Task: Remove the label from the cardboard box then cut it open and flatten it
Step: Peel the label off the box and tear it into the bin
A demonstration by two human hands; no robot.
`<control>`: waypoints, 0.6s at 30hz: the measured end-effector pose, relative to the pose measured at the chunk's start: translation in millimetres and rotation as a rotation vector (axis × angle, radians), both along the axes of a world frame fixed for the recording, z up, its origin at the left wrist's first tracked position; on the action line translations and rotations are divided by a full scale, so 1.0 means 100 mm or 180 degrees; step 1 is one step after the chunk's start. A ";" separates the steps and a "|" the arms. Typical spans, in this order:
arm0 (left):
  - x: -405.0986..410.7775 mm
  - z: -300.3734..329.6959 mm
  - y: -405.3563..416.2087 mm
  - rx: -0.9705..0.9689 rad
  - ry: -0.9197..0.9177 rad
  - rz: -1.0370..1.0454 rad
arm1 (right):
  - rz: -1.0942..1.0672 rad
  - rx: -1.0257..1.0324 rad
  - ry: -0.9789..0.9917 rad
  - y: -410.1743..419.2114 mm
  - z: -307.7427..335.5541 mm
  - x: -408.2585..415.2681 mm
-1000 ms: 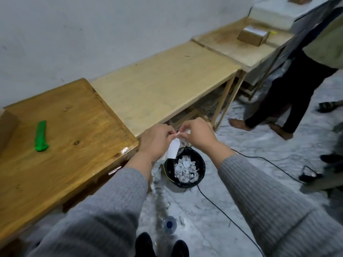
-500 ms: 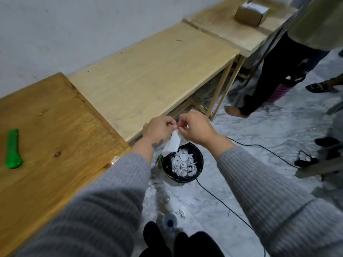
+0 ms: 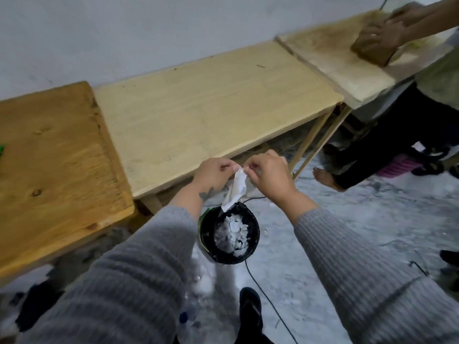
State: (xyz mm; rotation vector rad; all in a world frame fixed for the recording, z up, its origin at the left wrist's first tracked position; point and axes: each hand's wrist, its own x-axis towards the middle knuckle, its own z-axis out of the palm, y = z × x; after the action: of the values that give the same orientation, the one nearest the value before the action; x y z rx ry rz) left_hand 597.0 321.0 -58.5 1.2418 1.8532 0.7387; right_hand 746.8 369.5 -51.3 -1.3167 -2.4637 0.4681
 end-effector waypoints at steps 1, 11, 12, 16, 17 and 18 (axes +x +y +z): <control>0.07 -0.01 0.04 0.0013 -0.0047 0.0015 | 0.0028 0.0001 -0.0006 0.11 0.00 0.07; 0.50 -0.10 0.31 -0.0156 0.0964 0.0782 | 0.0686 -0.0657 -0.0826 0.62 -0.08 0.27; 0.51 -0.08 0.34 -0.0139 0.1104 0.0795 | 0.0800 -0.0636 -0.0922 0.63 -0.07 0.26; 0.54 -0.04 0.44 -0.0245 0.1485 0.0721 | 0.0795 -0.0695 -0.0931 0.68 -0.04 0.27; 0.55 -0.05 0.46 -0.0268 0.1539 0.0710 | 0.0781 -0.0639 -0.0964 0.70 -0.03 0.26; 0.55 -0.06 0.47 -0.0299 0.1576 0.0706 | 0.0778 -0.0583 -0.1023 0.72 -0.02 0.26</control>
State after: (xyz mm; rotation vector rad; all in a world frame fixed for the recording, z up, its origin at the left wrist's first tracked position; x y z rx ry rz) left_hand 652.4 368.5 -64.3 1.2481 2.4285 0.4746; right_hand 772.8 441.9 -53.6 -1.2445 -2.9301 0.5926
